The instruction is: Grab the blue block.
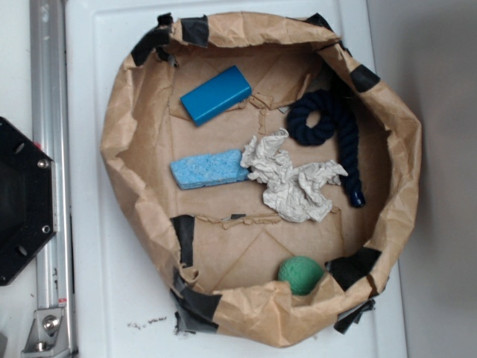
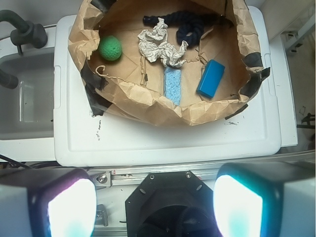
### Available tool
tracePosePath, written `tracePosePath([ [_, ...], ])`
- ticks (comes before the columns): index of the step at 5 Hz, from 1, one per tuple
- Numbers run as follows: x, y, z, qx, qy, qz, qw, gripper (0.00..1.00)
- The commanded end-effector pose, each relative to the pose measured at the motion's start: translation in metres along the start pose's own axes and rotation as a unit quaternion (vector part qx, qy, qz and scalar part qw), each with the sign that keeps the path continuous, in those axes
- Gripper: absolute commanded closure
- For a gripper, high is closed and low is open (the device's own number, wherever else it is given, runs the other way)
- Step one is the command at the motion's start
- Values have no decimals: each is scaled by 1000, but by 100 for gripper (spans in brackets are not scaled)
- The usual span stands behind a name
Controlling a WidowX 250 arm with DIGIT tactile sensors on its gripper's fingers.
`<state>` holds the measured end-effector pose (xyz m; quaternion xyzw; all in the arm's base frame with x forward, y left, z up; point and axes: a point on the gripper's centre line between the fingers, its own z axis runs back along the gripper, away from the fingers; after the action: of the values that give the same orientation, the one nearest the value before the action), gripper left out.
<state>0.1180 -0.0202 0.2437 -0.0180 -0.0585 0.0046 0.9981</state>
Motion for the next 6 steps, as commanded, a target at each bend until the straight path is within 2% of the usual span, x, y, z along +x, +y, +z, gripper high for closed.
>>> tracePosePath([
  [1,0,0,0,0,0,0,1000,0],
  [2,46,17,-35,-5,-29,54,998,0],
  [3,87,32,-75,-32,-16,153,988,0],
  [4,116,39,-100,-33,-19,209,977,0],
  [5,117,55,-136,6,-9,300,954,0],
  [6,111,77,-156,77,-2,323,943,0],
])
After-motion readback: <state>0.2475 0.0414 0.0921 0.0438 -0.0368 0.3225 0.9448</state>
